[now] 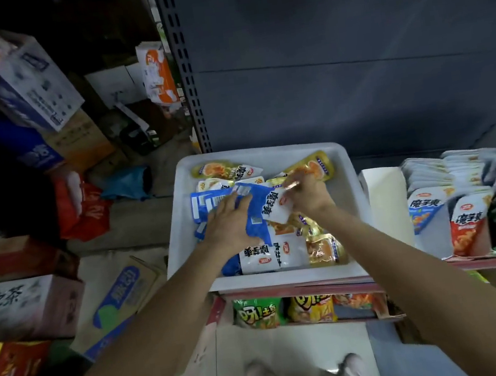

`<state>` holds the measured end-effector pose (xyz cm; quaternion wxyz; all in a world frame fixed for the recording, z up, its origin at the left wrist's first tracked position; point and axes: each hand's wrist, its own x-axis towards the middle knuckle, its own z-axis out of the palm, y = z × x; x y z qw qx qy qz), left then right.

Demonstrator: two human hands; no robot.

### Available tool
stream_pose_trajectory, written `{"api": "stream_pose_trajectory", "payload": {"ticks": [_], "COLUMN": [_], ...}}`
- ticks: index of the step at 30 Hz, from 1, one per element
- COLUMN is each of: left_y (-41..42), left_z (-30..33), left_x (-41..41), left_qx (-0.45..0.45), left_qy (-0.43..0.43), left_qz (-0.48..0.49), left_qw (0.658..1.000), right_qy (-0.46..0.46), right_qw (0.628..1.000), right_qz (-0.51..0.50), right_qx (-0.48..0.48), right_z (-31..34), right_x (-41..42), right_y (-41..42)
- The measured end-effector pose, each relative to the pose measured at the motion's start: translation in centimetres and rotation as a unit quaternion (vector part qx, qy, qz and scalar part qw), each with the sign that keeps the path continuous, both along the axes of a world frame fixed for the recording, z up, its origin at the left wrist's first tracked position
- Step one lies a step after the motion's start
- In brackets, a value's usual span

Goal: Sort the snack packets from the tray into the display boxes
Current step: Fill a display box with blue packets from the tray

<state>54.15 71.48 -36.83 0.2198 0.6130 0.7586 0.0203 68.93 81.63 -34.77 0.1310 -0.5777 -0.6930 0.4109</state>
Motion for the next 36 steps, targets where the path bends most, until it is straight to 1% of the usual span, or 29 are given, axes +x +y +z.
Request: {"api": "stream_pose_trajectory", "payload": {"ticks": [2, 3, 4, 7, 8, 9, 11, 13, 15, 18, 20, 23, 26, 29, 31, 36], "left_y": [-0.1, 0.0, 0.2, 1.1, 1.5, 1.9, 2.7, 3.4, 4.4, 6.2, 7.3, 9.0, 10.6, 11.6, 11.8, 12.1], "left_z": [0.9, 1.4, 2.0, 3.8, 4.4, 5.0, 5.9, 6.7, 7.1, 8.0, 8.8, 9.8, 9.7, 8.7, 8.3, 7.9], "left_x": [0.7, 1.1, 1.5, 2.7, 3.2, 3.9, 5.5, 7.7, 10.0, 13.8, 16.5, 20.2, 22.9, 24.5, 25.5, 26.4], "left_qx": [0.134, 0.203, 0.248, 0.29, 0.299, 0.307, 0.315, 0.296, 0.274, 0.25, 0.26, 0.293, 0.289, 0.273, 0.272, 0.288], "left_qy": [-0.064, -0.079, -0.083, -0.107, -0.121, -0.136, -0.168, -0.225, -0.29, -0.345, -0.367, -0.358, -0.339, -0.328, -0.314, -0.284], "left_qz": [0.012, 0.015, 0.018, 0.044, 0.053, 0.064, 0.073, 0.068, 0.069, 0.056, 0.039, 0.047, 0.05, 0.045, 0.046, 0.066], "left_qw": [0.989, 0.976, 0.965, 0.95, 0.945, 0.94, 0.931, 0.926, 0.914, 0.903, 0.892, 0.885, 0.894, 0.903, 0.909, 0.912], "right_qy": [0.102, 0.143, 0.183, 0.284, 0.29, 0.27, 0.215, 0.213, 0.22, 0.194, 0.182, 0.187, 0.188, 0.169, 0.176, 0.168], "right_qw": [0.993, 0.987, 0.979, 0.948, 0.947, 0.956, 0.976, 0.976, 0.972, 0.973, 0.973, 0.969, 0.971, 0.976, 0.976, 0.975], "right_qz": [-0.03, -0.03, -0.031, -0.049, -0.049, -0.038, -0.005, 0.019, 0.04, 0.04, 0.018, 0.003, -0.001, -0.006, -0.012, -0.014], "right_qx": [-0.05, -0.066, -0.082, -0.131, -0.127, -0.105, -0.025, 0.034, 0.067, 0.114, 0.139, 0.161, 0.151, 0.138, 0.126, 0.142], "right_z": [1.7, 2.6, 3.4, 5.8, 6.6, 7.0, 7.9, 8.8, 9.5, 10.0, 10.2, 10.6, 10.0, 8.5, 7.6, 6.8], "right_x": [0.3, 0.6, 1.0, 2.5, 3.3, 4.3, 6.6, 9.1, 11.6, 15.6, 18.2, 21.7, 24.4, 26.4, 27.3, 28.2], "right_y": [-0.1, -0.2, -0.3, -0.4, -0.4, -0.2, 0.2, 0.7, 1.2, 2.2, 3.0, 3.7, 4.4, 5.2, 5.6, 6.2]}}
